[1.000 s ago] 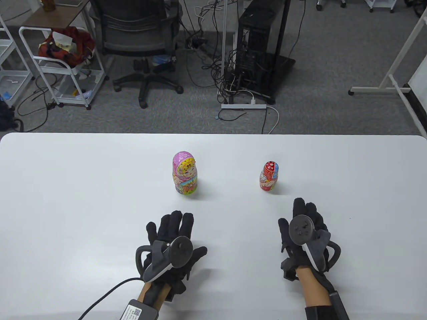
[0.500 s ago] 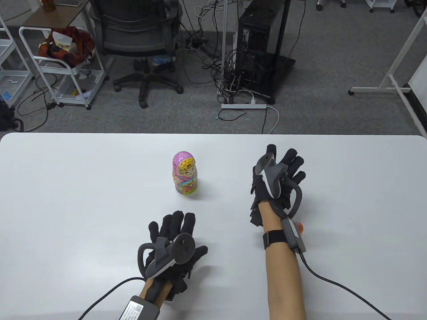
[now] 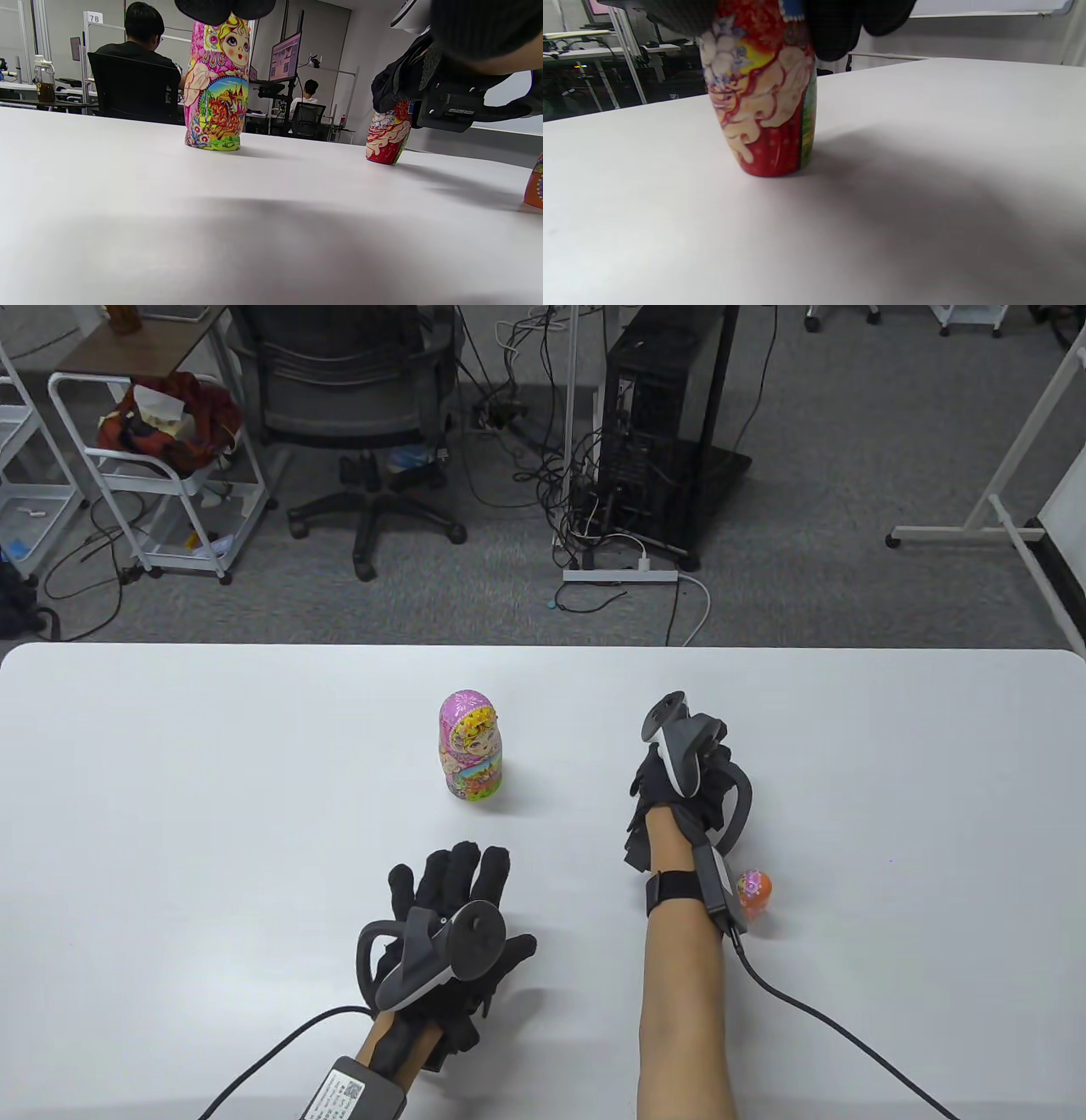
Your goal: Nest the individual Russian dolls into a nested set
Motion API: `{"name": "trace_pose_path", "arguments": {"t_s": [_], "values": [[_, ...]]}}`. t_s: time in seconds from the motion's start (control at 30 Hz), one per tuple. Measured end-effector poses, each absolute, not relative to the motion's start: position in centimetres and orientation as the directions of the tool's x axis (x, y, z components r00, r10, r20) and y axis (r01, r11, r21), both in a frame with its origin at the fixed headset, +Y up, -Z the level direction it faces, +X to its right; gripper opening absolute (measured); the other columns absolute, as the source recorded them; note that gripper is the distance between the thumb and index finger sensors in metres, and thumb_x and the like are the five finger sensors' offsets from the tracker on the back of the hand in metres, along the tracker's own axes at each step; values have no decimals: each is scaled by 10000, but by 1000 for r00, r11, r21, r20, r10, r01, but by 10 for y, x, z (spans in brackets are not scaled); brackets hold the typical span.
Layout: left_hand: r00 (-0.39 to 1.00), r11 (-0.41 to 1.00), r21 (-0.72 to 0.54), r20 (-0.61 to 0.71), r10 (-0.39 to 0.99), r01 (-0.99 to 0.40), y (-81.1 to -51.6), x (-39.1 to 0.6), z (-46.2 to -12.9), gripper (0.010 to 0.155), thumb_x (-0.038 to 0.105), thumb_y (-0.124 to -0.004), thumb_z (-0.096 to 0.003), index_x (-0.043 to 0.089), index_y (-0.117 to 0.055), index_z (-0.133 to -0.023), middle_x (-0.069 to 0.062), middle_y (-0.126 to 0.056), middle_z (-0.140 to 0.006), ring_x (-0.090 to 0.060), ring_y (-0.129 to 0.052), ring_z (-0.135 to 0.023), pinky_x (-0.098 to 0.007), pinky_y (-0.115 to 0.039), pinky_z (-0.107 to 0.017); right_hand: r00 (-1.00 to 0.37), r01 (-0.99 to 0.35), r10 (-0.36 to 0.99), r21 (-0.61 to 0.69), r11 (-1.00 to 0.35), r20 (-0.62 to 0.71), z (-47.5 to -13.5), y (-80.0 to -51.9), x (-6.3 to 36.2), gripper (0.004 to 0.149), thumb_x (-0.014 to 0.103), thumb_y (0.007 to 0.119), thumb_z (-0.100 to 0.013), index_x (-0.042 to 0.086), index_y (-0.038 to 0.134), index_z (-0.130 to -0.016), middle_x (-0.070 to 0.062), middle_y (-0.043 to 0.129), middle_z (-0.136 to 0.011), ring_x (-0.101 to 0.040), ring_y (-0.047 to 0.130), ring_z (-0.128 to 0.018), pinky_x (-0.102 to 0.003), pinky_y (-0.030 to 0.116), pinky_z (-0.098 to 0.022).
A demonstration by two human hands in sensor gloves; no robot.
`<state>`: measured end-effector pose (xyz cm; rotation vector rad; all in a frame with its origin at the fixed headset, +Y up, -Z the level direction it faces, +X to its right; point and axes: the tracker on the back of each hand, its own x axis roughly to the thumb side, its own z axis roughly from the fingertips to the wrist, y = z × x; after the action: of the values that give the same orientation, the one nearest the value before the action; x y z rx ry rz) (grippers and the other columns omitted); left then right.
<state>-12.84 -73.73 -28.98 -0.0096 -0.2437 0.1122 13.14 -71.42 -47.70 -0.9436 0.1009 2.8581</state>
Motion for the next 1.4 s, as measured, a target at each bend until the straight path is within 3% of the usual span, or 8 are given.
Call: {"name": "trace_pose_path", "arguments": {"t_s": [0.17, 0.33, 0.47, 0.63, 0.83, 1.1, 1.27, 1.4], "values": [[962, 994, -25, 248, 112, -110, -737, -127, -286, 1001, 742, -658, -402, 294, -106, -1106, -144, -206, -1196, -411, -309, -1104, -760, -200, -694, -851, -184, 218, -118, -976, -478, -455, -688, 122, 595, 485, 713, -525, 514, 333, -983, -43, 385, -1138, -255, 704, -973, -463, 618, -751], [961, 992, 0, 248, 121, -125, -731, -128, -283, 1001, 742, -661, -400, 293, -111, -1106, -145, -203, -1195, -412, -306, -1103, -759, -199, -694, -880, -355, 412, -248, -901, -237, -417, -659, 119, 596, 441, 753, -494, 450, 404, -977, -102, 452, -1101, -309, 754, -905, -497, 657, -679], [966, 989, 30, 223, 133, -143, -726, -132, -281, 1003, 741, -667, -399, 289, -121, -1109, -149, -207, -1194, -414, -309, -1101, -760, -197, -691, -793, -590, 608, -200, -782, -35, -378, -645, 122, 596, 433, 760, -489, 427, 418, -977, -123, 466, -1088, -322, 770, -882, -499, 676, -653], [962, 984, 53, 223, 155, -171, -723, -134, -279, 1016, 745, -682, -391, 287, -129, -1109, -146, -208, -1194, -412, -310, -1100, -760, -199, -690, -597, -803, 800, -54, -594, 65, -325, -652, 123, 599, 422, 773, -490, 408, 432, -983, -134, 472, -1085, -335, 770, -874, -506, 672, -647], [951, 972, 105, 254, 179, -211, -716, -130, -274, 1063, 767, -709, -363, 268, -141, -1110, -130, -244, -1196, -394, -344, -1103, -757, -229, -700, -533, -836, 831, 48, -546, 160, -291, -676, 125, 594, 426, 778, -486, 394, 449, -980, -142, 492, -1075, -335, 788, -856, -501, 689, -632], [942, 974, 106, 294, 161, -200, -717, -122, -271, 1124, 786, -756, -322, 235, -175, -1110, -118, -292, -1194, -370, -414, -1099, -738, -308, -725, -459, -860, 857, 126, -495, 236, -280, -698, 122, 600, 439, 793, -474, 397, 461, -972, -133, 511, -1065, -322, 802, -840, -493, 698, -628], [931, 975, 107, 334, 147, -192, -718, -117, -269, 1135, 796, -787, -292, 228, -243, -1111, -107, -410, -1186, -327, -575, -1078, -682, -505, -740, -471, -835, 840, 171, -523, 269, -277, -703, 114, 602, 449, 797, -470, 400, 465, -969, -125, 519, -1063, -311, 809, -833, -488, 700, -632], [911, 967, 89, 365, 192, -240, -719, -115, -268, 1117, 786, -817, -270, 198, -349, -1096, -82, -643, -1117, -266, -819, -975, -584, -689, -706, -450, -835, 844, 199, -514, 292, -274, -704, 107, 606, 451, 804, -465, 395, 470, -968, -127, 527, -1059, -308, 815, -823, -485, 703, -630]]}}
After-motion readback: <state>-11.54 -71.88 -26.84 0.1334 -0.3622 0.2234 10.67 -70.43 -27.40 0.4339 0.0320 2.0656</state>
